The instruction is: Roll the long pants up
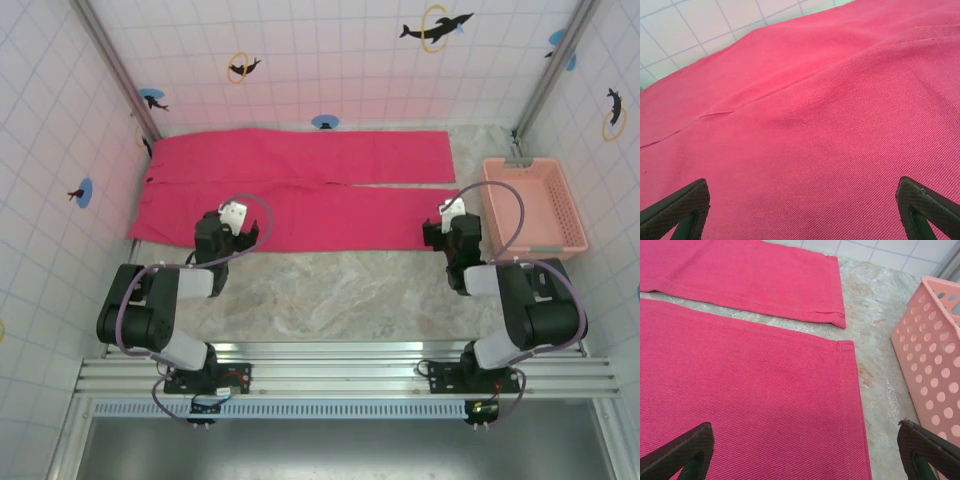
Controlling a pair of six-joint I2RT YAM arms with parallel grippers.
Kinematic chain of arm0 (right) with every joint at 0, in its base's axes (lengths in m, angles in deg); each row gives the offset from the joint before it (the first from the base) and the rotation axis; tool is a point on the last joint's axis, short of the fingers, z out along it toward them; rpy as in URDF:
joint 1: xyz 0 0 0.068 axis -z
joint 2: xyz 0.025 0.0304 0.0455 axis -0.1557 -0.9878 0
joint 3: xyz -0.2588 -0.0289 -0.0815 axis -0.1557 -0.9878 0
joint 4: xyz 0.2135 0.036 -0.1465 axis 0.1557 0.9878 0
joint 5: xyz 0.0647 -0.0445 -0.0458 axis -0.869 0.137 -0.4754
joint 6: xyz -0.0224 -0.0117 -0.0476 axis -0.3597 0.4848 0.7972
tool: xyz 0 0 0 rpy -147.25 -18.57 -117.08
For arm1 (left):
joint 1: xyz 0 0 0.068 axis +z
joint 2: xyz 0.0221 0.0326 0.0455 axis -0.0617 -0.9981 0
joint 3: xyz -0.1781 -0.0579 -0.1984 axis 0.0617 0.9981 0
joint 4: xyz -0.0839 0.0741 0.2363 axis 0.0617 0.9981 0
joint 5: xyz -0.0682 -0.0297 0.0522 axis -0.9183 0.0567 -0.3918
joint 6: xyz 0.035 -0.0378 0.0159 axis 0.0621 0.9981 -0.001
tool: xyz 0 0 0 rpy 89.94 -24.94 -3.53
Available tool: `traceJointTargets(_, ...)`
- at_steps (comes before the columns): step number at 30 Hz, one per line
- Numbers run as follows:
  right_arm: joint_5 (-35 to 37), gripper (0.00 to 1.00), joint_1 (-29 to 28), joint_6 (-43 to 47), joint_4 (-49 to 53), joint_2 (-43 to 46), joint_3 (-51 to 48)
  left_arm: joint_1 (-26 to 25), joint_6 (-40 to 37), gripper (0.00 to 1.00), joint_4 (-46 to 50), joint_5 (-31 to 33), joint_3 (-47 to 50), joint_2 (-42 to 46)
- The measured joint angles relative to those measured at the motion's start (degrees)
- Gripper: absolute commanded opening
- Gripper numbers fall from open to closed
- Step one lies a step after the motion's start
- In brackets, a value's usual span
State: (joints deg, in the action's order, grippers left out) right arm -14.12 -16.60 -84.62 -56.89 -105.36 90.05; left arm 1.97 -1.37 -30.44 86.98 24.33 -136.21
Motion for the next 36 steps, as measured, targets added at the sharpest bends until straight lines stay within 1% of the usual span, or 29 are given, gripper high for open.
traceJointTargets(15, 0.02, 0.97, 0.0, 0.04, 0.39, 0.11, 0.11, 0.0, 0.0, 0.97, 0.28, -0.02, -0.07, 0.07)
traceJointTargets(17, 0.35, 0.97, -0.2, 0.07, 9.57, 2.08, 3.23, -0.04, -0.07, 0.98, 7.19, 0.17, -2.12, 1.62)
traceJointTargets(18, 1.07, 0.97, -0.39, 0.04, 18.43, 3.28, 7.5, -0.13, -0.44, 0.97, 16.22, 0.94, -6.03, 3.21)
traceJointTargets(20, 2.71, 0.97, -1.2, 0.57, 36.28, 3.37, 21.11, -0.48, -1.33, 0.97, 34.07, 3.8, -18.43, 4.28)
traceJointTargets(21, 3.28, 0.98, -2.03, 1.55, 43.41, 3.06, 28.2, -0.66, -1.68, 0.97, 41.79, 5.92, -26.18, 3.8)
traceJointTargets(22, 4.35, 1.0, -3.5, 3.06, 50.05, 2.97, 35.17, -0.79, -2.25, 0.97, 49.2, 8.83, -34.73, 3.23)
traceJointTargets(24, 6.34, 0.96, -8.17, 5.86, 59.58, 3.15, 44.11, -0.9, -2.6, 0.97, 59.69, 16.24, -47.41, 2.14)
traceJointTargets(26, 7.3, 0.96, -14.86, 8.41, 67.43, 3.39, 47.69, -0.92, -2.78, 0.98, 67.14, 23.5, -54.27, 1.66)
traceJointTargets(27, 7.58, 0.95, -19.04, 9.38, 71.82, 3.32, 47.98, -0.87, -2.89, 0.97, 70.86, 26.62, -55.71, 1.57)
traceJointTargets(29, 7.23, 0.91, -25.97, 10.97, 79.82, 1.64, 47.76, -0.79, -3.48, 0.97, 77.0, 30.45, -55.65, 0.83)
traceJointTargets(31, 7.1, 0.88, -30.8, 12.31, 85.46, -1.62, 47.6, -0.92, -4.61, 0.97, 81.74, 32.76, -54.27, -0.98)
traceJointTargets(33, 7.43, 0.86, -33.35, 13.53, 89.33, -5.64, 47.63, -1.22, -6.1, 0.97, 85.83, 35.08, -53.0, -3.43)
traceJointTargets(36, 7.54, 0.84, -33.73, 14.38, 92.24, -11.26, 47.63, -1.51, -7.48, 0.97, 89.39, 37.77, -52.92, -5.97)
